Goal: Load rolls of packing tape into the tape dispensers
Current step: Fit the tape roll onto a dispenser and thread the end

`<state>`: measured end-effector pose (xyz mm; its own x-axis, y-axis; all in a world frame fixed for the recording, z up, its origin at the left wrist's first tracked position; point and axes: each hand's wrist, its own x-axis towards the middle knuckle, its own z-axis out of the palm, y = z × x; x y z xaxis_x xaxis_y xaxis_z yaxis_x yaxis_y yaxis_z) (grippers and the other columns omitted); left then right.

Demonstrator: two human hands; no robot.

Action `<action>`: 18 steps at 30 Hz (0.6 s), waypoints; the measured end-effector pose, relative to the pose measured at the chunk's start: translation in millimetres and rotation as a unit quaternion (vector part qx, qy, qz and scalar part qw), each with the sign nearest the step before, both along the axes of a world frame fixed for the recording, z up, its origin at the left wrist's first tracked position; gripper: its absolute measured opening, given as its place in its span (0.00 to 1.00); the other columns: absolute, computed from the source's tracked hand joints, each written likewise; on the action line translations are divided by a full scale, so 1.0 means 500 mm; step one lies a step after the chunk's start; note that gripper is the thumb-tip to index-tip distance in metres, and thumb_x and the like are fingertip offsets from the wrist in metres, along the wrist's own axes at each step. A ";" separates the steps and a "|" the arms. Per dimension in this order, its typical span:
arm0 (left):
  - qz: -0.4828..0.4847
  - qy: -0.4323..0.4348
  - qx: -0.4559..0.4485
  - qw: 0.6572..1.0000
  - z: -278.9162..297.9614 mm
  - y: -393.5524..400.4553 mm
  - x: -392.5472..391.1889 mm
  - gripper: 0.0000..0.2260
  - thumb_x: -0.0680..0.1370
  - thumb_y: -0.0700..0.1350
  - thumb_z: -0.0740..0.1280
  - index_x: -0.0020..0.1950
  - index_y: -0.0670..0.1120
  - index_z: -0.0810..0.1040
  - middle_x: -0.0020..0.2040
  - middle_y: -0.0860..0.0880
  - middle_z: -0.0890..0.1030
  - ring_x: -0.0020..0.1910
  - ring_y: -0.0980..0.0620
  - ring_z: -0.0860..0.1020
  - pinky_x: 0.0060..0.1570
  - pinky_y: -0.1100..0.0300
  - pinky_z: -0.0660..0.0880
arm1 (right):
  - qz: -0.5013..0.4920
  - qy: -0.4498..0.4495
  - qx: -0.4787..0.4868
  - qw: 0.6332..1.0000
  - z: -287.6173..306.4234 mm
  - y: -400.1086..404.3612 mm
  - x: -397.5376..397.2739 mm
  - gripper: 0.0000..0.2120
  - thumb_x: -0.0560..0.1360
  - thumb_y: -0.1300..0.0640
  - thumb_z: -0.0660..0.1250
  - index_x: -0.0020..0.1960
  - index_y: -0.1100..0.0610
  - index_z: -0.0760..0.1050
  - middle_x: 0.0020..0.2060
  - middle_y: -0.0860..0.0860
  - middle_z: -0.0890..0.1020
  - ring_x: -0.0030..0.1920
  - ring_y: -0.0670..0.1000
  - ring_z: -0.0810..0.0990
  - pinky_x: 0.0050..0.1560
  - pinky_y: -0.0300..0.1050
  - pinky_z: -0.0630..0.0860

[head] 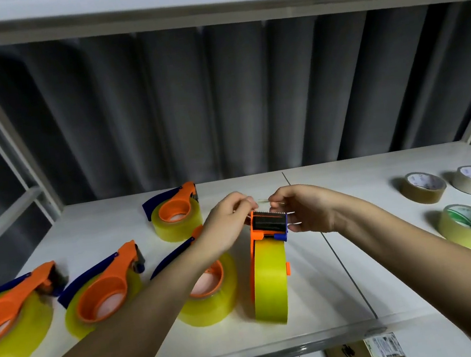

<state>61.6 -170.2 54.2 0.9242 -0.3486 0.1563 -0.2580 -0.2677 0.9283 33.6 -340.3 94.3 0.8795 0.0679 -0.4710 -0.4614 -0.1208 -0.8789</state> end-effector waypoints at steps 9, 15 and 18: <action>-0.079 0.187 0.175 0.964 0.092 -0.008 0.050 0.14 0.79 0.54 0.61 0.40 0.47 0.77 0.34 0.51 0.80 0.29 0.56 0.78 0.42 0.60 0.73 | 0.008 0.038 0.040 0.998 -0.014 0.003 0.008 0.11 0.75 0.56 0.60 0.34 0.54 0.70 0.30 0.48 0.75 0.38 0.47 0.70 0.39 0.40 0.65; -0.138 0.222 0.154 0.953 0.094 -0.013 0.055 0.09 0.79 0.48 0.62 0.41 0.47 0.75 0.38 0.51 0.78 0.43 0.49 0.78 0.50 0.57 0.74 | 0.012 0.037 0.047 0.998 -0.016 0.001 0.004 0.11 0.75 0.56 0.60 0.33 0.54 0.69 0.29 0.47 0.74 0.36 0.47 0.70 0.38 0.39 0.64; -0.134 0.230 0.158 0.951 0.091 -0.023 0.054 0.10 0.79 0.43 0.60 0.37 0.47 0.71 0.31 0.53 0.75 0.33 0.55 0.78 0.45 0.59 0.73 | 0.017 0.028 0.039 0.999 -0.022 0.000 0.002 0.10 0.75 0.56 0.61 0.35 0.54 0.70 0.32 0.48 0.74 0.37 0.47 0.70 0.38 0.39 0.65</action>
<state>88.7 -181.6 99.8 0.7406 -0.5438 -0.3948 0.0584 -0.5332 0.8440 34.7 -340.4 83.5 0.8482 0.1352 -0.5122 -0.5076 -0.0688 -0.8588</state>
